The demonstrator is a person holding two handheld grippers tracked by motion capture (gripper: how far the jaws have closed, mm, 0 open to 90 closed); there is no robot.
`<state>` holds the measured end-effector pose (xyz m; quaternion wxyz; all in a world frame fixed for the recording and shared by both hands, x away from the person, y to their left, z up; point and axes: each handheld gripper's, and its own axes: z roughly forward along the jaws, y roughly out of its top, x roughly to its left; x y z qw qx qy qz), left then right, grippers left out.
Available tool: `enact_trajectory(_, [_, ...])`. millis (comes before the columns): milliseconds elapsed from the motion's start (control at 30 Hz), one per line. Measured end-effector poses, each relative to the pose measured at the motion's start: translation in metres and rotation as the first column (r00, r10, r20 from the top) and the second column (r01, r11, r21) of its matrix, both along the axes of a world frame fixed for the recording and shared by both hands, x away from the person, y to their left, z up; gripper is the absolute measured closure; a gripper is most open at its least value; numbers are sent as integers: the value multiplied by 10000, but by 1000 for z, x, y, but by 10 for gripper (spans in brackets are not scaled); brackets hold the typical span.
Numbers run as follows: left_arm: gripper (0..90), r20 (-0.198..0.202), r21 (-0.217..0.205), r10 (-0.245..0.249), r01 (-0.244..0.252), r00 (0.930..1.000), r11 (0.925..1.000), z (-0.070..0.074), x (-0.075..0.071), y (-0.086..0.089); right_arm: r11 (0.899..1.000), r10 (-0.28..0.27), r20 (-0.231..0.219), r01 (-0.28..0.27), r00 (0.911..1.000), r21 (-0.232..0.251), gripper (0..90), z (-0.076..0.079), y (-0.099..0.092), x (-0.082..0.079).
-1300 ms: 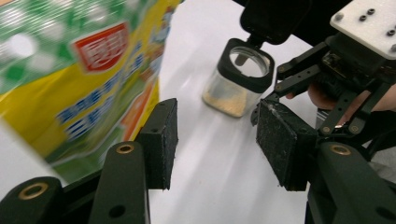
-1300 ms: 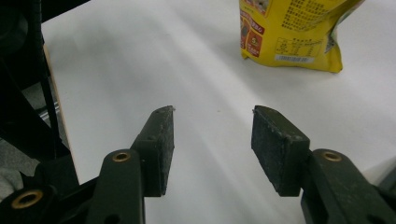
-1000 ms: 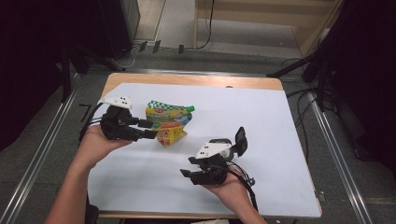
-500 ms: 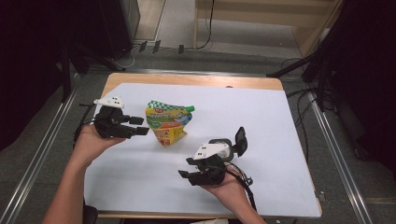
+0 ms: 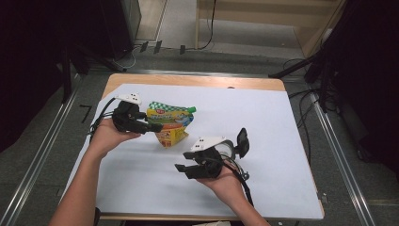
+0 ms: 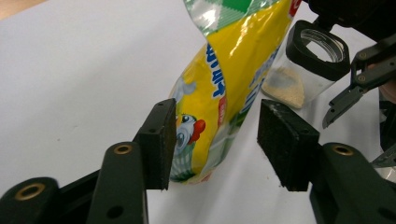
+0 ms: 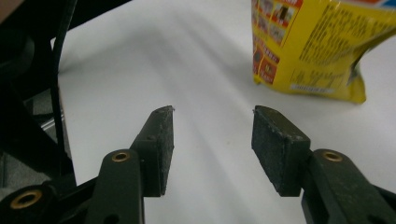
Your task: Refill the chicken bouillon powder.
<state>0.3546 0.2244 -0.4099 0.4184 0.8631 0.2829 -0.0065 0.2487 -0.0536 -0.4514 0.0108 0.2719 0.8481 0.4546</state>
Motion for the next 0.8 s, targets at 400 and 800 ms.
enact_trajectory(400, [579,157,445,-608,601,9980,9972,1,10,-17,9995,-34,216,41,9998,-314,498,-6,14,5])
enact_trajectory(800, [694,36,441,-20,18,10000,9990,-7,11,-25,9992,-115,218,123,9997,-376,496,-13,7,0])
